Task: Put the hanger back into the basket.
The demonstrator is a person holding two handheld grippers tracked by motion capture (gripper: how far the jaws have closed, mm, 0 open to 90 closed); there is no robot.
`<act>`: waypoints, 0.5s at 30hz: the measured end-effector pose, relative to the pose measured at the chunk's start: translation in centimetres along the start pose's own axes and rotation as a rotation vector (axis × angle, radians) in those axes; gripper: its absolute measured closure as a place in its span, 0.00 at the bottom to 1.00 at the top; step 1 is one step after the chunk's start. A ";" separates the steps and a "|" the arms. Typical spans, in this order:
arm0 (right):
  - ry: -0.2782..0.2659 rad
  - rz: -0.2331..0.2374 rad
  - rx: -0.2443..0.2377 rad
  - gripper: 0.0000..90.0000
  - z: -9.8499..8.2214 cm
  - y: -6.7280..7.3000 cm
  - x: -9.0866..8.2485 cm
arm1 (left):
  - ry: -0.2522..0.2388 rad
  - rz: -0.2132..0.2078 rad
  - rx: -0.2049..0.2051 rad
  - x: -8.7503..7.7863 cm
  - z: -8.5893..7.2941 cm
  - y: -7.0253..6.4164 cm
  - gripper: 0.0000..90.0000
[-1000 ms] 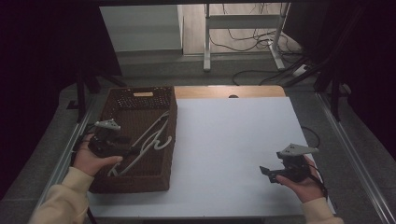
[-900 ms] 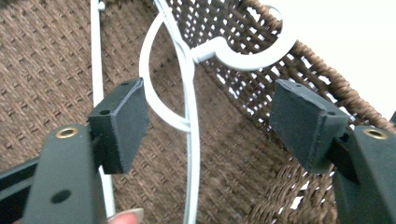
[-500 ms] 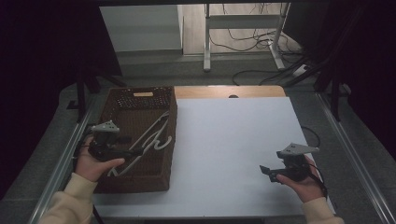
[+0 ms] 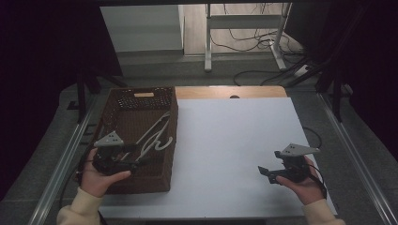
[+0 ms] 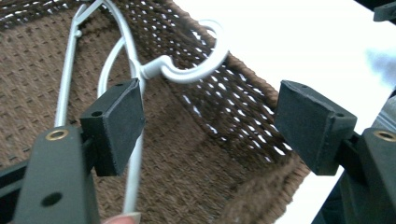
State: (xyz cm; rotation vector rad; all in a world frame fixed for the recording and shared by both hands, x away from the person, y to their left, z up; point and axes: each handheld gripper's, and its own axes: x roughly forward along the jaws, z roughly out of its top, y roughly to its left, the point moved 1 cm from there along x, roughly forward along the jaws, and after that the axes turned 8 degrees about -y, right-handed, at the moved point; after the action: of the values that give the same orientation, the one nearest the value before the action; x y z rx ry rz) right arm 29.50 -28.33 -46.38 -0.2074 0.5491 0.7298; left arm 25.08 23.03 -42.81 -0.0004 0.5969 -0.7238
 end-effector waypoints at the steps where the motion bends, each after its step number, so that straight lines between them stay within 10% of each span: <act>1: -0.005 0.001 -0.001 0.14 0.0 0.1 -0.1 | 0.000 0.002 0.000 0.0 -0.2 -0.1 0.27; 15: -0.025 0.008 -0.015 0.14 0.0 0.6 -0.6 | 0.011 0.026 0.008 0.0 -1.3 -0.7 0.27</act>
State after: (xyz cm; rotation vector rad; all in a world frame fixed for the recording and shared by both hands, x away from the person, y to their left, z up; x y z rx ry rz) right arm 28.74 -28.25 -46.06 -0.2095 0.5208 0.7440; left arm 24.01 22.72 -43.74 0.0188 0.6038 -0.7017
